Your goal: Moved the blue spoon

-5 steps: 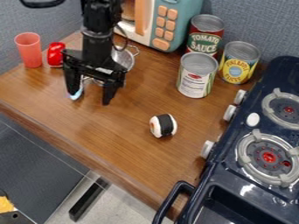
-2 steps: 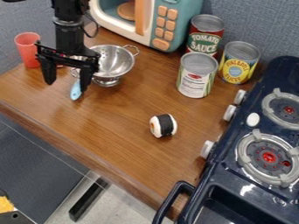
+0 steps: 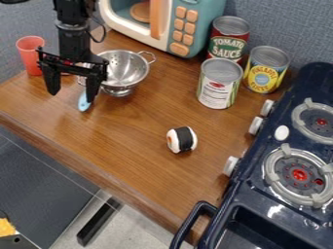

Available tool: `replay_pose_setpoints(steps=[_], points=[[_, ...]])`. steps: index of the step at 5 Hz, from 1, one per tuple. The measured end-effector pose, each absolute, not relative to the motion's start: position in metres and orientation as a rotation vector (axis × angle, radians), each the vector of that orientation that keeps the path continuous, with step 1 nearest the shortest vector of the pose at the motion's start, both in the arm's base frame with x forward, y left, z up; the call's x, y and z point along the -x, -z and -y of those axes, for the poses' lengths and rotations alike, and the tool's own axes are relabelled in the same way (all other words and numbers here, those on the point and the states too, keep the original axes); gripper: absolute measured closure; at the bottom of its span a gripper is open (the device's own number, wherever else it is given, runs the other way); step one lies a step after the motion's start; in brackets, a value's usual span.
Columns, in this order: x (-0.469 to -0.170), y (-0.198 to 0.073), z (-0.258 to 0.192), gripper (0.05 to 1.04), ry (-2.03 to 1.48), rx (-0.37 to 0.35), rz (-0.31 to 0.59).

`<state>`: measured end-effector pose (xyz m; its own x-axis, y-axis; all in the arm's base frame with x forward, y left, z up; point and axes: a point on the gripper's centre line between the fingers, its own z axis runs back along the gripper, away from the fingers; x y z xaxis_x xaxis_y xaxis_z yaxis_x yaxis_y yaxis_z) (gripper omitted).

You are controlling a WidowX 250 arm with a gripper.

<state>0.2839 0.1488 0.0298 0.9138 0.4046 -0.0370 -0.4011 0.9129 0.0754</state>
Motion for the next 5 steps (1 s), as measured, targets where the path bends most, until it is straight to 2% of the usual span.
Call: replay_pose_setpoints(steps=[3,4,5], points=[[-0.293,-0.011,-0.14,0.083,-0.356,-0.098,0.015],[-0.297,-0.009,-0.14,0.141,-0.361,-0.092,0.035],[-0.297,-0.007,-0.136,0.425,-0.371,-0.05,0.031]])
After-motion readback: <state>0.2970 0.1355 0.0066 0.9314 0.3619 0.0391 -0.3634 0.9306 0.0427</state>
